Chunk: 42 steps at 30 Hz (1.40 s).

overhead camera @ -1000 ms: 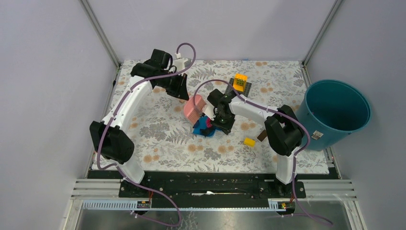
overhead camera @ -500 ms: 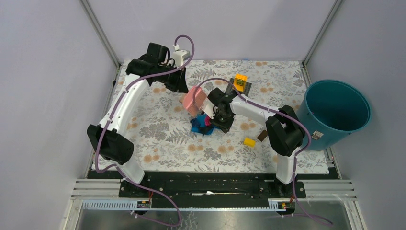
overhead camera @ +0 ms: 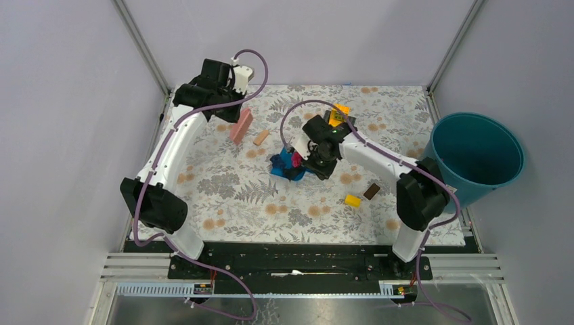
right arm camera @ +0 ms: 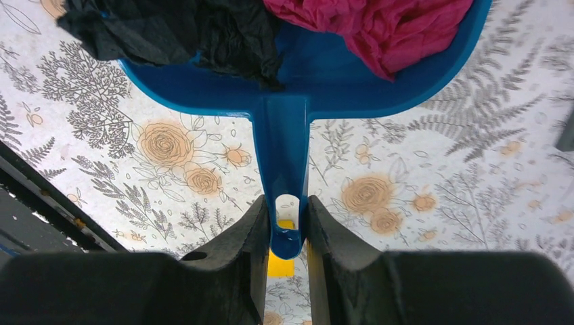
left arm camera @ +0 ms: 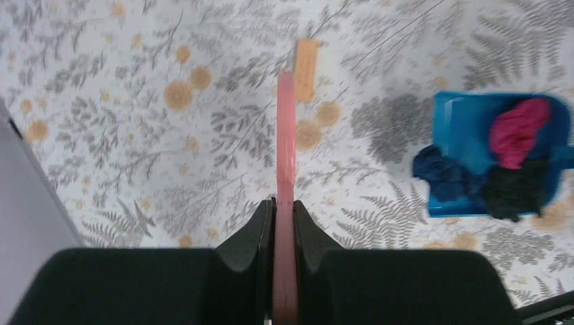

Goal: Sweep away the paper scraps from the table

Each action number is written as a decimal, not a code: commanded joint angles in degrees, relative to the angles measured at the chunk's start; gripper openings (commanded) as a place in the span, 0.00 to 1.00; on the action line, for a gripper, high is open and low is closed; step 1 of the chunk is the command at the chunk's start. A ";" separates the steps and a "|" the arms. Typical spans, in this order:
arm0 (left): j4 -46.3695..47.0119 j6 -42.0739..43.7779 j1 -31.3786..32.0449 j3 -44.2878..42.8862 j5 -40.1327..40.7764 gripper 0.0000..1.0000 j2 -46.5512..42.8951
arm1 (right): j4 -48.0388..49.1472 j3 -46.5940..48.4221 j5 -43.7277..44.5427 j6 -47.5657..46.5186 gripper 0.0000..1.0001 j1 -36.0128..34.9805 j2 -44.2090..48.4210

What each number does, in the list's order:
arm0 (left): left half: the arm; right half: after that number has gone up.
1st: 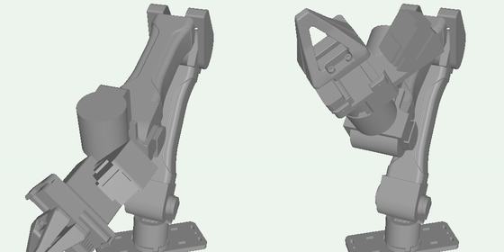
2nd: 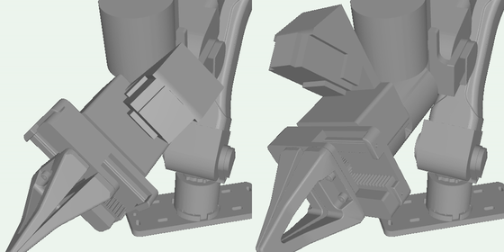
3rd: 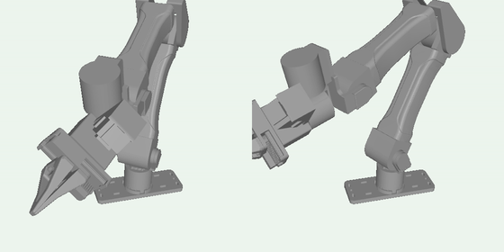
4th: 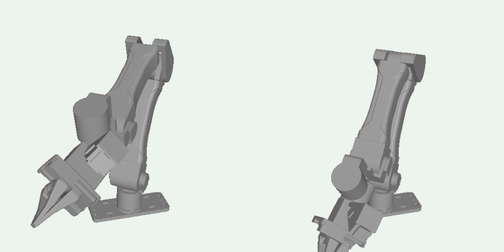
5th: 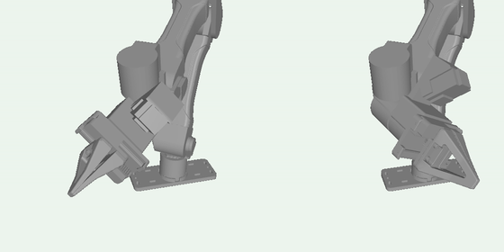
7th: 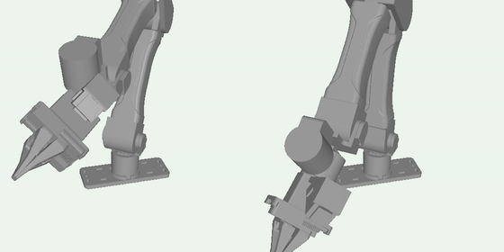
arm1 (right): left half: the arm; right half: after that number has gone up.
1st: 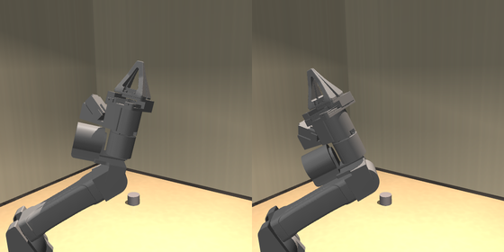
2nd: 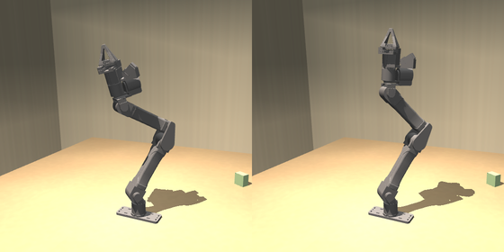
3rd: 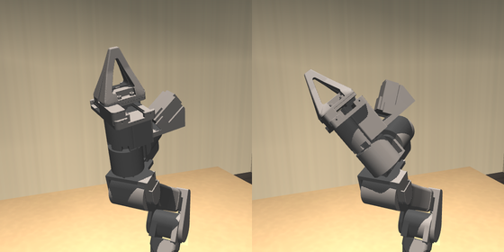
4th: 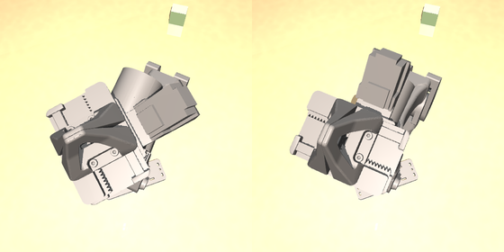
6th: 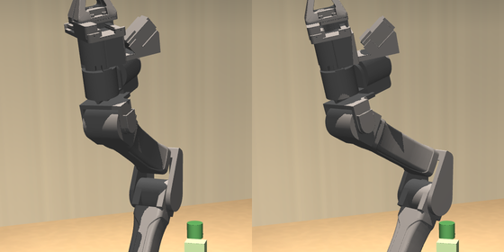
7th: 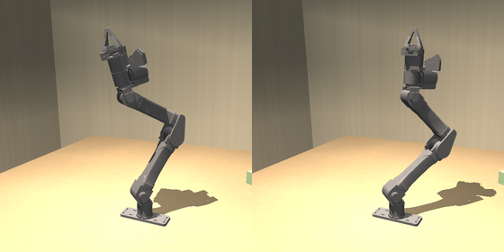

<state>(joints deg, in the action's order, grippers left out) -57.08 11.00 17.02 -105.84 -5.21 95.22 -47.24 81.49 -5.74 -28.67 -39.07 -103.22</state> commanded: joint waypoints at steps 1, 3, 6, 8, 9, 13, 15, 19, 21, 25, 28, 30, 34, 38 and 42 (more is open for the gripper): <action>3.31 -1.11 -0.86 5.15 5.95 0.00 -2.96 | -0.61 2.05 -2.18 0.11 0.00 1.82 7.14; 3.65 -1.47 -0.86 7.34 5.50 0.00 -3.01 | -3.26 4.54 -2.68 0.56 0.00 2.39 7.58; 4.26 -1.20 -1.00 8.43 6.83 0.00 -2.49 | -6.21 9.55 -2.83 1.22 0.00 3.68 7.59; 4.79 -1.61 -1.66 8.19 7.56 0.00 -2.23 | -8.48 12.40 -2.99 2.41 0.00 5.15 7.74; 4.85 -2.01 -2.09 7.89 7.42 0.00 -2.19 | -10.99 13.57 -3.58 3.52 0.00 6.03 7.89; 4.78 -2.81 -2.84 7.65 5.72 0.00 -2.24 | -14.43 17.72 -4.01 5.45 0.00 10.87 8.84; 4.78 -3.07 -2.78 7.98 4.82 0.00 -2.46 | -16.15 19.89 -3.16 6.43 0.00 13.32 9.24; 4.60 -2.92 -2.93 8.07 3.23 0.00 -2.54 | -19.88 24.01 -1.16 8.33 0.00 18.33 10.06; 4.46 -2.99 -3.06 7.70 2.86 0.00 -2.16 | -22.49 26.40 -0.44 8.77 0.00 20.65 10.29; 4.18 -3.17 -3.09 6.29 1.85 0.00 -1.18 | -27.87 32.31 1.03 9.31 0.00 25.68 10.86; 4.08 -3.47 -3.04 5.13 1.16 0.00 -0.46 | -30.88 36.01 1.06 10.25 0.00 30.41 11.40; 4.00 -3.66 -3.04 4.64 0.75 0.00 0.07 | -32.47 38.14 0.23 10.78 0.00 34.31 11.75; 3.82 -4.07 -2.80 4.15 -0.26 0.00 0.98 | -35.29 42.16 -1.21 10.59 0.00 43.39 12.65; 3.82 -4.38 -2.19 4.08 -1.23 0.00 1.80 | -37.04 43.57 -1.03 9.10 0.00 49.80 14.96; 3.56 -4.33 -2.03 3.27 -1.71 0.00 2.94 | -38.01 39.95 0.23 6.91 0.00 56.80 19.21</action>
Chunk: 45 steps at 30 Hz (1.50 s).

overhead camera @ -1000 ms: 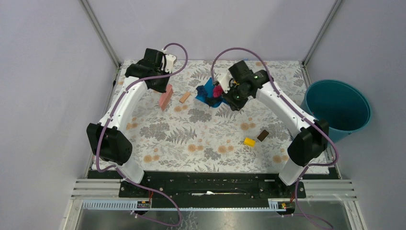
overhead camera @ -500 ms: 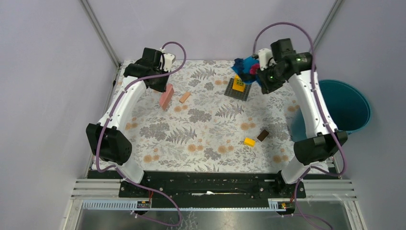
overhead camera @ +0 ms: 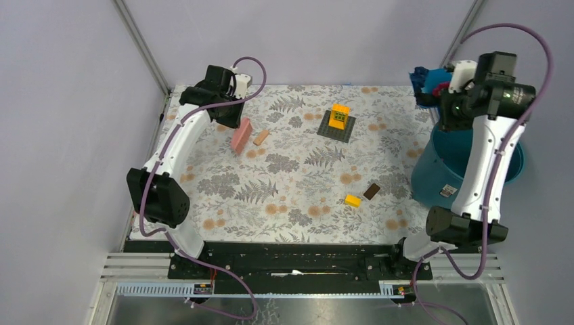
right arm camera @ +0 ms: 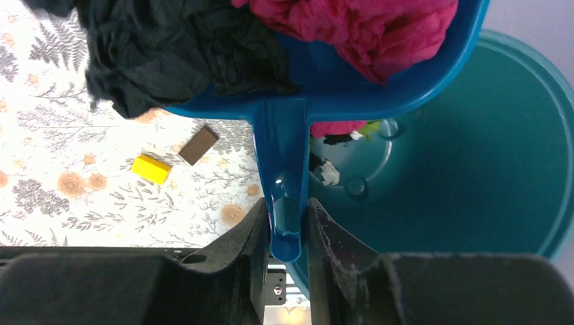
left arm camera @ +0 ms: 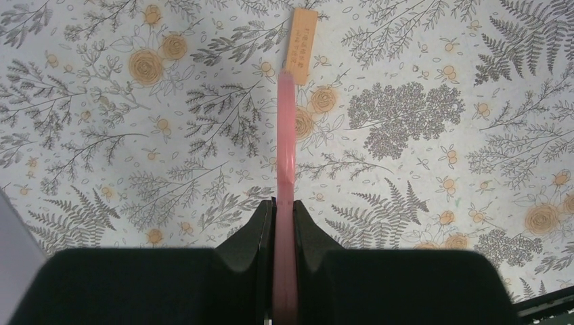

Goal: Sweep away the paper scraps from the table

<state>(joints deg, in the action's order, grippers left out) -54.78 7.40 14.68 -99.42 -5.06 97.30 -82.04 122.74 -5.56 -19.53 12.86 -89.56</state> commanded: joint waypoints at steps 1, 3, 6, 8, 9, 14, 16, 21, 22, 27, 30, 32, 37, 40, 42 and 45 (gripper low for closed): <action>1.26 -0.72 0.35 -3.35 -1.85 0.00 1.15 | -3.21 -2.97 1.02 -2.88 0.00 6.42 6.75; 1.18 -0.92 0.30 -3.87 -2.32 0.00 1.67 | -3.19 -6.12 3.29 -4.44 0.00 10.12 8.97; 0.72 -0.93 0.27 -4.95 -3.18 0.00 2.48 | -3.27 -9.41 5.21 -8.03 0.00 18.32 10.74; 0.73 -1.01 0.26 -5.61 -3.39 0.00 3.07 | -3.30 -10.59 6.73 -12.30 0.00 23.82 11.43; 0.73 -1.05 0.26 -5.88 -3.50 0.00 3.34 | -3.25 -10.86 7.21 -14.61 0.00 25.76 11.64; 0.73 -1.42 0.25 -6.48 -4.41 0.00 4.62 | -3.21 -10.71 12.23 -27.06 0.00 28.09 12.21; 0.73 -1.51 0.24 -6.58 -4.52 0.00 4.77 | -3.21 -10.35 14.63 -34.77 0.00 28.10 12.02; 0.73 -1.29 0.26 -6.48 -4.81 0.00 5.02 | -3.13 -8.99 23.77 -52.10 0.00 28.09 8.44; 0.73 -1.36 0.26 -6.49 -4.91 0.00 5.19 | -3.10 -7.98 24.87 -54.77 0.00 28.09 7.24; 0.73 -1.49 0.26 -7.52 -5.40 0.00 5.86 | -3.04 -1.21 26.52 -56.93 0.00 28.09 0.56; 0.73 -1.28 0.26 -7.64 -5.05 0.00 5.71 | -3.04 0.43 26.06 -57.09 0.00 28.10 -0.98; 0.58 -1.22 0.24 -7.63 -4.96 0.00 5.71 | -2.91 0.04 25.36 -58.60 0.00 28.09 -0.82; 0.53 -1.25 0.26 -8.13 -5.22 0.00 6.04 | -2.95 -1.35 23.99 -57.83 0.00 28.12 -0.44; 0.47 -1.25 0.26 -8.58 -5.34 0.00 6.36 | -1.28 -3.28 23.60 -59.01 0.00 28.09 0.75; 0.38 -1.30 0.26 -8.69 -5.56 0.00 6.43 | 0.19 -4.71 23.93 -61.01 0.00 28.09 1.67; 0.38 -1.33 0.22 -8.68 -5.91 0.00 6.38 | 3.60 -6.53 24.39 -62.73 0.00 28.09 3.21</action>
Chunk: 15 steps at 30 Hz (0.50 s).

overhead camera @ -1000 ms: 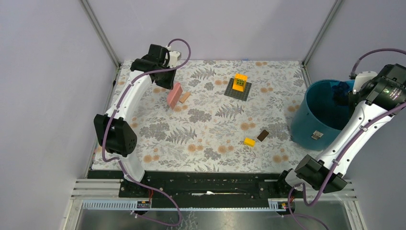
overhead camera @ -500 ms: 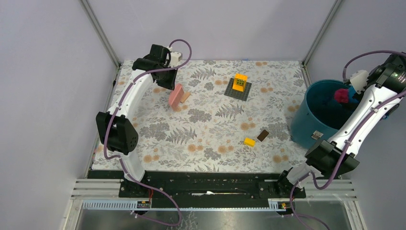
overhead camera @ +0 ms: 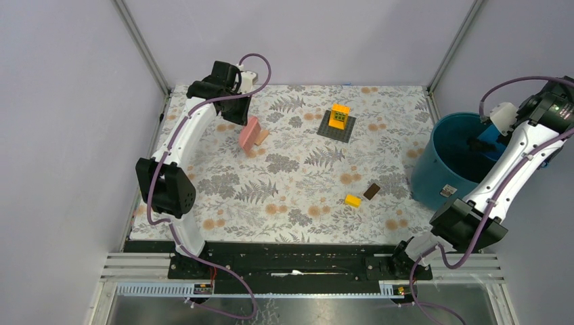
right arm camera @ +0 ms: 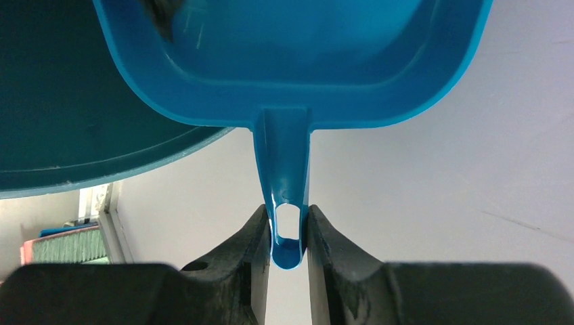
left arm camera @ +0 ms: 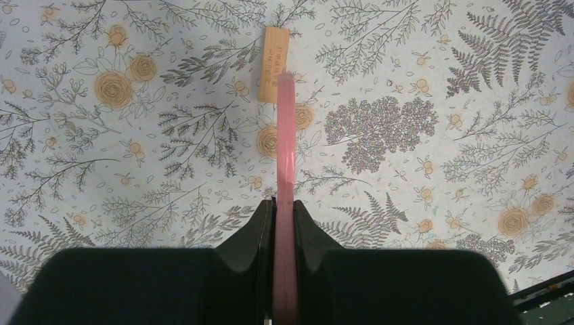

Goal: Sweep away the paper scraps from the table

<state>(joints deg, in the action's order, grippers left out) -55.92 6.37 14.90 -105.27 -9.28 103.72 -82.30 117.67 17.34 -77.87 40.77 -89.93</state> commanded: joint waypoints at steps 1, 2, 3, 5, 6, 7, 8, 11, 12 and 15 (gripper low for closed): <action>1.52 -0.31 0.07 -2.71 -1.79 0.00 -0.04 | 4.17 -1.48 1.45 -4.57 0.00 0.18 3.68; 1.52 -0.33 0.10 -2.74 -1.80 0.00 -0.15 | 4.25 -1.36 1.35 -4.47 0.00 0.18 3.66; 1.54 -0.39 0.03 -2.70 -1.75 0.00 -0.18 | 4.25 -1.11 1.25 -4.08 0.00 0.18 3.56; 1.57 -0.33 0.05 -2.66 -1.71 0.00 -0.34 | 4.37 -0.94 0.96 -3.11 0.00 0.18 3.43; 1.60 -0.25 0.06 -2.64 -1.63 0.00 -0.56 | 4.44 -0.34 0.42 -1.78 0.00 0.17 3.18; 1.59 -0.28 0.05 -2.73 -1.58 0.00 -0.66 | 4.28 0.87 -0.51 -0.10 0.00 0.18 2.58; 1.60 -0.23 0.07 -2.82 -1.56 0.00 -0.74 | 3.43 2.41 -1.61 1.51 0.00 0.18 1.78; 1.60 -0.21 0.03 -3.49 -1.68 0.00 -0.96 | -0.32 9.27 -5.93 6.98 0.00 0.20 -1.46; 1.60 -0.34 0.02 -3.61 -1.96 0.00 -1.11 | -1.98 11.39 -7.63 8.62 0.00 0.19 -2.50; 1.59 -0.47 0.09 -3.27 -3.02 0.00 -1.86 | -2.68 15.37 -13.54 13.76 0.00 0.23 -4.11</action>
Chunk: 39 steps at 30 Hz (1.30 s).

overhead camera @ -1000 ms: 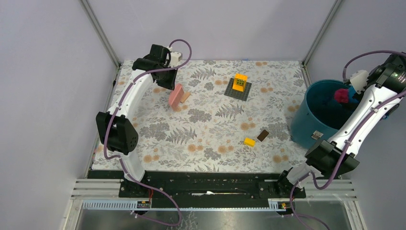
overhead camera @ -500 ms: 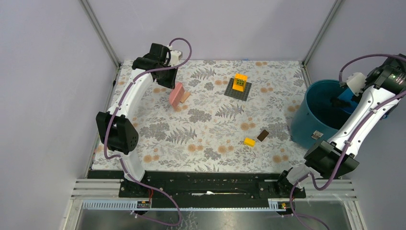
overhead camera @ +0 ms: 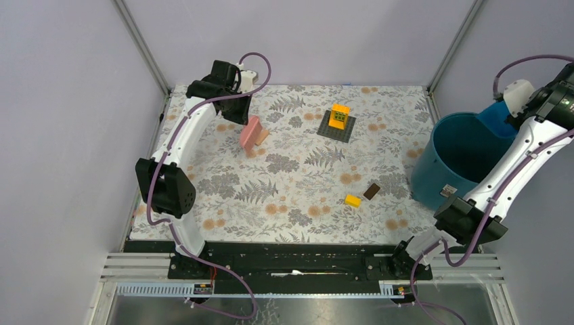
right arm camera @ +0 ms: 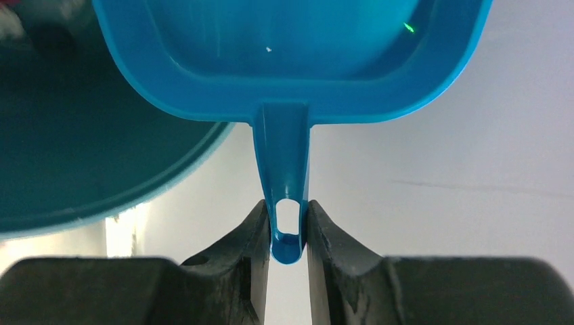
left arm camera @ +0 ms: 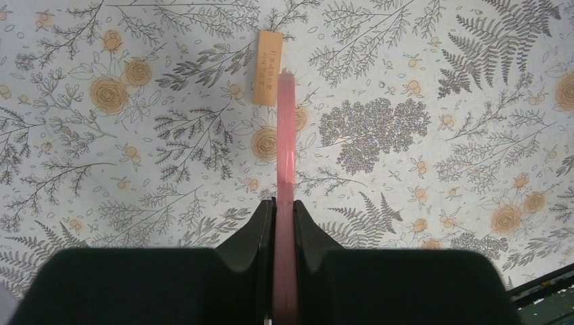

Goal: Sweep away the paper scraps from the table

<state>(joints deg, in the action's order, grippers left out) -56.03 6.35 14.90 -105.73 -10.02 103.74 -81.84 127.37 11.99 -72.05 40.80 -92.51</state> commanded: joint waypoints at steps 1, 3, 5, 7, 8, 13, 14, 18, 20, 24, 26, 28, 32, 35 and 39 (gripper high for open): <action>1.71 -0.47 0.05 -2.55 -2.55 0.00 -2.11 | -2.80 6.45 -10.08 9.34 0.00 0.10 -1.76; 1.71 -0.50 0.08 -2.11 -2.68 0.00 -2.69 | -0.38 7.06 -13.23 13.44 0.00 -0.01 -1.86; 1.74 -0.41 0.02 -1.77 -2.34 0.00 -3.13 | 1.88 8.17 -16.41 18.34 0.00 -0.09 -2.24; 1.69 -0.44 0.04 -1.63 -2.34 0.00 -3.44 | 3.05 10.22 -21.20 23.45 0.00 -0.35 -2.73; 1.79 -0.65 0.02 -1.59 -2.61 0.00 -3.52 | 4.11 10.79 -23.98 26.39 0.00 -0.48 -2.79; 2.58 -2.58 -0.04 -1.76 -6.62 0.00 -4.38 | 10.21 9.66 -33.06 37.34 0.00 -8.07 -0.82; 2.78 -3.11 -0.01 -1.82 -7.67 0.00 -4.67 | 11.79 8.22 -33.33 38.30 0.00 -10.99 0.18; 3.34 -5.75 -0.28 -2.97 -16.05 0.00 -5.57 | 16.47 0.08 -33.73 40.47 0.00 -24.62 3.93; 3.98 -6.22 -0.24 -3.03 -23.08 0.00 -6.38 | 17.35 -5.21 -32.58 40.39 0.00 -31.76 5.27; 5.23 -11.10 -0.22 -1.21 -31.60 0.00 -7.28 | 18.12 -15.09 -32.15 40.23 0.00 -42.88 6.74; 6.88 -14.15 -0.32 2.59 -33.60 0.00 -8.00 | 18.17 -19.37 -32.89 40.90 0.00 -46.23 6.91; 9.38 -17.74 -0.35 8.22 -35.81 0.00 -9.28 | 17.37 -23.44 -33.69 40.41 0.00 -49.44 6.70; 13.41 -23.26 -0.48 19.65 -40.83 0.00 -11.07 | 14.68 -32.97 -31.82 36.09 0.00 -55.80 6.42; 10.93 -21.30 -0.48 22.87 -39.76 0.00 -11.14 | 15.18 -41.20 -29.27 35.84 0.02 -58.28 6.40; 8.78 -20.32 -0.57 27.95 -35.94 0.00 -12.21 | 18.21 -48.19 -29.27 39.21 0.06 -59.77 5.84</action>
<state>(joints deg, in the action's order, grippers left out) -47.70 -13.56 14.66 -80.60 -45.87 94.13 -65.41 83.53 -18.59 -34.65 -17.87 -87.26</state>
